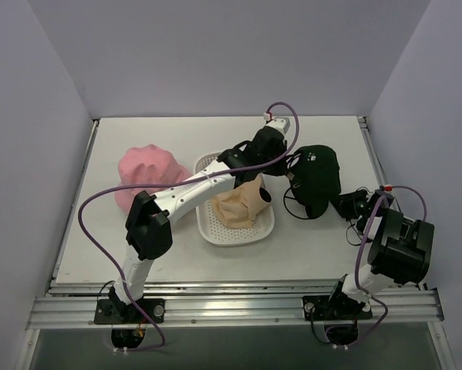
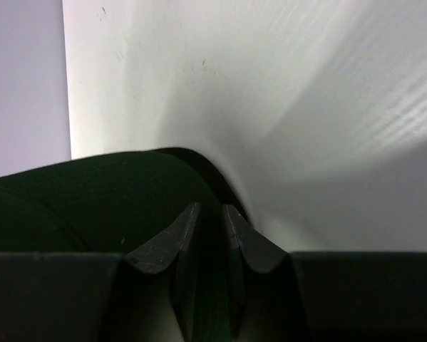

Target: Stack the hats

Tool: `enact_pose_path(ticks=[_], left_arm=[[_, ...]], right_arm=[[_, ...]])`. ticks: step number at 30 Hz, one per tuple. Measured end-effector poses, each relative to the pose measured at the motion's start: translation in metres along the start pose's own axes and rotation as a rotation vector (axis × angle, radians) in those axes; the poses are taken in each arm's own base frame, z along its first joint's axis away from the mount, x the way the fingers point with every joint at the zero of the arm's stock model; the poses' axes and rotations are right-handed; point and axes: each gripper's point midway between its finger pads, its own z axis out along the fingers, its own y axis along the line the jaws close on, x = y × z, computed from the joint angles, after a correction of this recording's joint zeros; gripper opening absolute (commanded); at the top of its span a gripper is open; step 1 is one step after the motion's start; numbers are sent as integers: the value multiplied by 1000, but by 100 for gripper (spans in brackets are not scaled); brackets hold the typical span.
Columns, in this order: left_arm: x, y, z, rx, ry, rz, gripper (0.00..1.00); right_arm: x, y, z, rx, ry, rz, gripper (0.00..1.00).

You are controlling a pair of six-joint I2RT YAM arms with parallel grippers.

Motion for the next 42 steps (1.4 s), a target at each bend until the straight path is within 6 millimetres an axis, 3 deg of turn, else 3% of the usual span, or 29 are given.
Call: enact_pose_path(ticks=[4, 8, 12, 17, 20, 23, 24, 27, 31, 37, 42], left_arm=[[-4, 2, -4, -12, 0, 15, 38], [-17, 3, -18, -30, -17, 22, 48], [-39, 3, -48, -48, -61, 20, 52], [-62, 11, -93, -77, -133, 20, 52], [-49, 28, -116, -115, -126, 30, 53], [-22, 48, -125, -149, -90, 42, 54], [-13, 54, -125, -157, -78, 46, 54], [19, 68, -121, -168, -24, 61, 54], [50, 73, -111, -145, 42, 76, 56], [52, 52, -104, -62, 23, 92, 59], [60, 45, -89, -39, 33, 100, 59]], right_arm=[[-11, 1, -21, 37, -28, -37, 18], [-42, 31, -52, 30, -137, -148, 21], [-64, 67, -88, 17, -253, -275, 23], [-65, 82, -119, 62, -286, -370, 25], [-64, 94, -137, 91, -311, -432, 27], [-50, 121, -142, 57, -313, -518, 29], [-34, 135, -140, 29, -281, -562, 29], [-12, 158, -142, 17, -244, -638, 31], [-2, 186, -154, 0, -251, -698, 35], [19, 181, -163, 4, -215, -748, 39], [35, 176, -192, -63, -217, -765, 42]])
